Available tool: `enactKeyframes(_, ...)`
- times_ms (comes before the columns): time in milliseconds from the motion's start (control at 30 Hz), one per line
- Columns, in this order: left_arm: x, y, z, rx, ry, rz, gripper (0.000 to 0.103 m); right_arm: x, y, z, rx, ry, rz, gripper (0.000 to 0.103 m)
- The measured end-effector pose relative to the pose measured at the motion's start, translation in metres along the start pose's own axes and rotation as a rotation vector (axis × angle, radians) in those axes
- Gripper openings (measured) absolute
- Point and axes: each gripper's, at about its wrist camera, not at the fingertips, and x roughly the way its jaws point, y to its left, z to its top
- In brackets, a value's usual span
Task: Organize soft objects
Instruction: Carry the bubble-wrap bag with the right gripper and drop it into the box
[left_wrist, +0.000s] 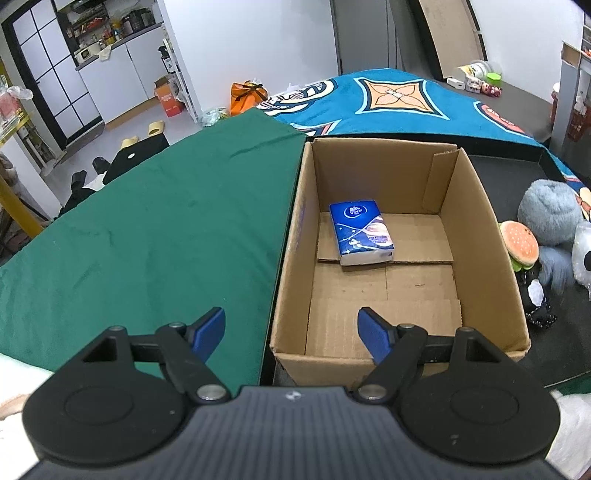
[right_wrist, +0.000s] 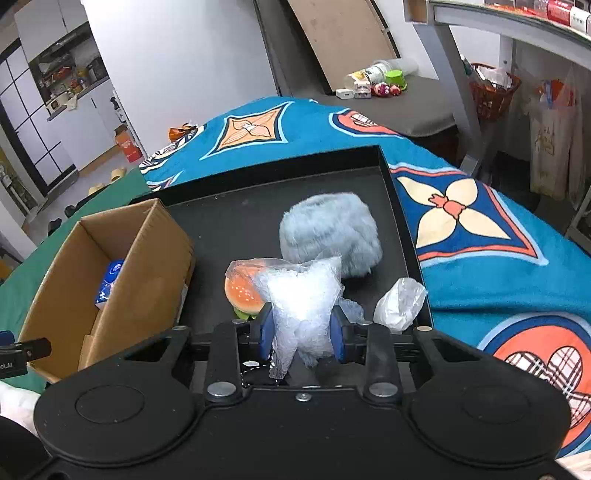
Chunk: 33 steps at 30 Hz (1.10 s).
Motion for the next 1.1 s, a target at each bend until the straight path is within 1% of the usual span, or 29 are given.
enactKeyframes(267, -0.007, 0.006, -0.003, -0.021, -0.029, -0.015, 0.077, -0.013, 0.015, 0.007, -0.038, -0.022, 0.005, 0.029)
enactKeyframes(433, -0.006, 0.009, -0.002, -0.031, -0.029, -0.023, 0.077, -0.021, 0.026, 0.015, -0.064, -0.04, 0.011, 0.029)
enactKeyframes(833, -0.007, 0.017, -0.004, -0.054, -0.047, -0.055, 0.077, -0.029, 0.063, 0.026, -0.129, -0.074, 0.058, 0.029)
enactKeyframes(1000, -0.004, 0.021, -0.004, -0.075, -0.042, -0.079, 0.073, -0.03, 0.083, 0.031, -0.163, -0.085, 0.075, 0.029)
enactKeyframes(1100, -0.004, 0.025, -0.005, -0.094, -0.049, -0.096, 0.068, -0.028, 0.098, 0.034, -0.198, -0.09, 0.078, 0.029)
